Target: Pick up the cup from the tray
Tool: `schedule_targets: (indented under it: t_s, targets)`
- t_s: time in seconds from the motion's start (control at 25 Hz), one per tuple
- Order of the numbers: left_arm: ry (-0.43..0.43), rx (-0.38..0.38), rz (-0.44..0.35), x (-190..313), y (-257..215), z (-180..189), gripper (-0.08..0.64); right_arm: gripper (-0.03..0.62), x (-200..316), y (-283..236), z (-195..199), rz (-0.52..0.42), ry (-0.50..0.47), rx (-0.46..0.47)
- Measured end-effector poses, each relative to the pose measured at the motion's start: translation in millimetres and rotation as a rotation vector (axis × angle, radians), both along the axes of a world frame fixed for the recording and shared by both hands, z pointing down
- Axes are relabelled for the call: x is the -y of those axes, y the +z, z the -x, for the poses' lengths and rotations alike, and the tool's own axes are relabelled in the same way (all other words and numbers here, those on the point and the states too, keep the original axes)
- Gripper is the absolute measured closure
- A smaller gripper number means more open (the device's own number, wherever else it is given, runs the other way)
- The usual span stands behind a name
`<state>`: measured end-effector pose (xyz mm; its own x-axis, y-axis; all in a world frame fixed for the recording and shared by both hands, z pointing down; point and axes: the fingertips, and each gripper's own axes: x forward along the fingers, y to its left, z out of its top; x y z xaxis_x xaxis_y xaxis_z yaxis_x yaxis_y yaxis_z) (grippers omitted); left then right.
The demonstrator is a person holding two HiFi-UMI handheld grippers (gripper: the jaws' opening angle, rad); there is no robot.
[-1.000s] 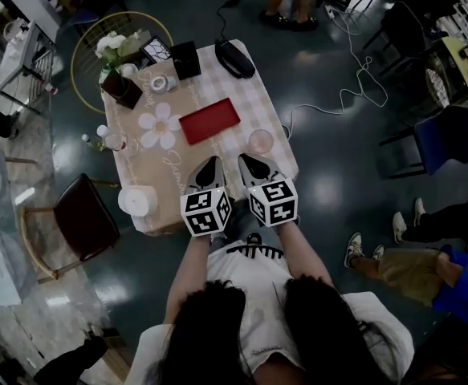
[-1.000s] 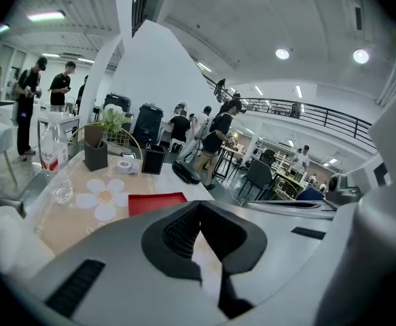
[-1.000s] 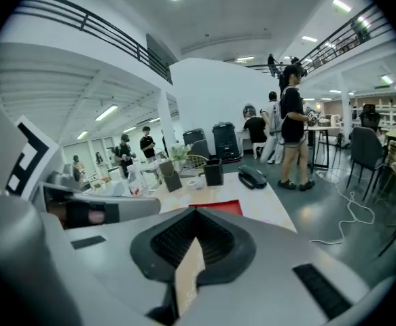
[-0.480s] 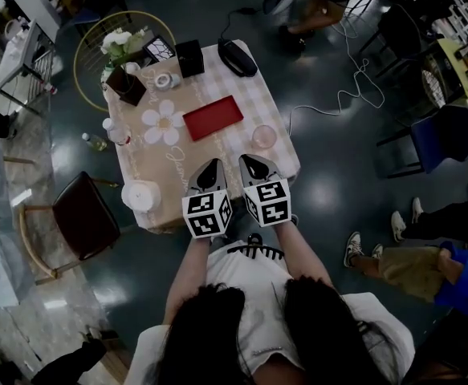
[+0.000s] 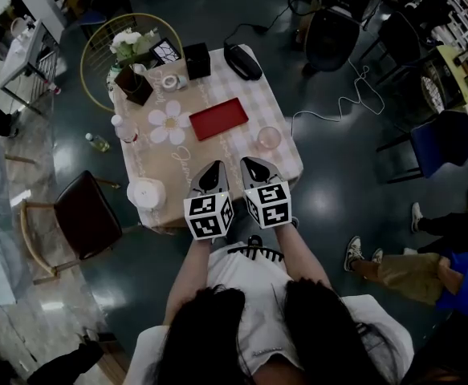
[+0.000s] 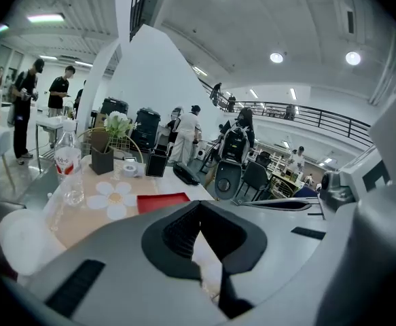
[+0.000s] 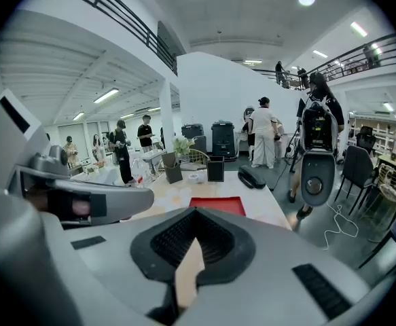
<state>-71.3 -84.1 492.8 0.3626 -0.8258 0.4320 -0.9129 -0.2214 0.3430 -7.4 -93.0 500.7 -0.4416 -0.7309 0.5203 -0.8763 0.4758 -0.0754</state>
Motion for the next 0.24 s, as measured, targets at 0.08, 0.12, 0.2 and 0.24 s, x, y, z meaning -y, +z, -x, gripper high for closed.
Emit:
schedule_targets:
  t_s: [0.08,0.12,0.2,0.24]
  targets:
    - [0.0,0.002,-0.002,-2.4,0.7,1.3,0.552,0.586,-2.1,0.4,1.2,-0.001,0.0,0.002]
    - [-0.002,0.002,-0.002,-3.5,1.0,2.2,0.552,0.586,-3.0,0.1,1.9,-0.003,-0.001,0.002]
    - [-0.008,0.0,-0.002,-6.5,2.2,4.5,0.552,0.586,-5.5,-0.2,3.6,-0.007,-0.005,0.0]
    - [-0.011,-0.002,-0.001,-8.3,3.0,5.7,0.552,0.586,-7.1,-0.2,4.4,-0.009,-0.008,-0.001]
